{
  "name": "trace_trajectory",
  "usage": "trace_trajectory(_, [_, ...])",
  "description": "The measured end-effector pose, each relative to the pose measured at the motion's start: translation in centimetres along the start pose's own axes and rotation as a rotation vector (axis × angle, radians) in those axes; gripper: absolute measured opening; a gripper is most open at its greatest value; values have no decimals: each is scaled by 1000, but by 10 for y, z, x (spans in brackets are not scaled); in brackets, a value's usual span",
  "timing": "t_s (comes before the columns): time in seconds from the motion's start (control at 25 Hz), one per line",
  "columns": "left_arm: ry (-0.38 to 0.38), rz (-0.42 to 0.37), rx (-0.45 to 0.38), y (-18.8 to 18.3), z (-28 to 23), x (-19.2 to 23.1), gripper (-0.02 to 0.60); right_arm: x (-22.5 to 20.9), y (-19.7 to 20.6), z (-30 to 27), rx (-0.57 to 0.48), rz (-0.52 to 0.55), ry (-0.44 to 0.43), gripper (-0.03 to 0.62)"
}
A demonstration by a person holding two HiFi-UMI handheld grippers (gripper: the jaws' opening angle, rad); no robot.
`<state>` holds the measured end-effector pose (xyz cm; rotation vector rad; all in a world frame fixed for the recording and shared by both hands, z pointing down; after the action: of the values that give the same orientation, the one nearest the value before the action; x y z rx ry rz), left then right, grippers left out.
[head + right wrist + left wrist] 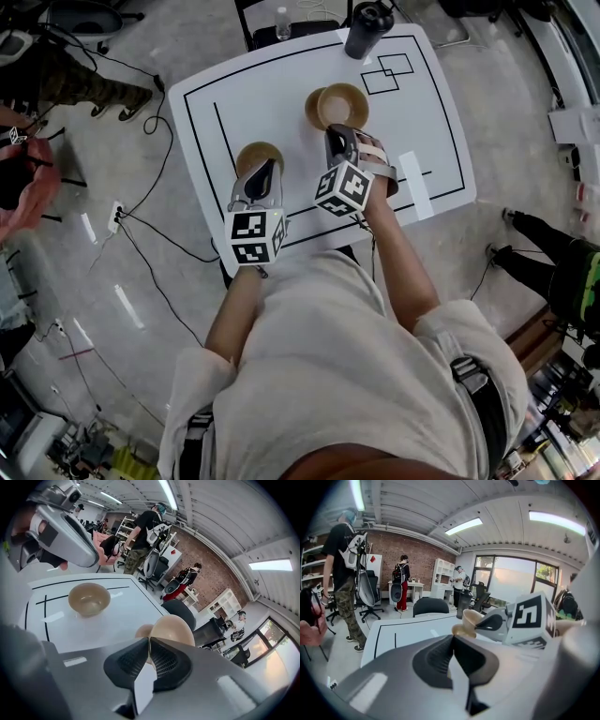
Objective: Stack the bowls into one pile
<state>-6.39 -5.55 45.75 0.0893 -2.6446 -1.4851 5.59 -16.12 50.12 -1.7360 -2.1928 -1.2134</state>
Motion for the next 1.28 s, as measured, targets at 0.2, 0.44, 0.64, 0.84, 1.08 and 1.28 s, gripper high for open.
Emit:
trace_trajectory(0.2, [-2, 7, 4, 2, -3, 4, 2, 5, -1, -8, 10, 9, -22, 18])
trace_trajectory(0.44, [-18, 13, 5, 4, 2, 10, 2, 13, -3, -15, 20, 12, -52, 18])
trace_trajectory(0.64, [-39, 23, 12, 8, 6, 18, 2, 21, -2, -24, 36, 25, -76, 25])
trace_trajectory(0.84, [-54, 32, 10, 9, 9, 23, 2, 24, -2, -29, 44, 39, -77, 21])
trace_trajectory(1.08, [-51, 36, 12, 10, 6, 22, 2, 23, 1, -36, 55, 39, -84, 23])
trace_trajectory(1.28, [-46, 38, 19, 10, 1, 18, 2, 21, 4, -41, 58, 41, -93, 28])
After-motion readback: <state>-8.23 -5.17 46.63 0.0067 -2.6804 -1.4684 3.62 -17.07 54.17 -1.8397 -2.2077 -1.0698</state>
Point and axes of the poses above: the fingertips, and each gripper's own axes: z backward along the fingers, x to its left, y out of its underside, the point moved 6 cm from there along z, backward along the fingers, and after that the axes turned 6 degrees about -z, right-handed, at the moved point
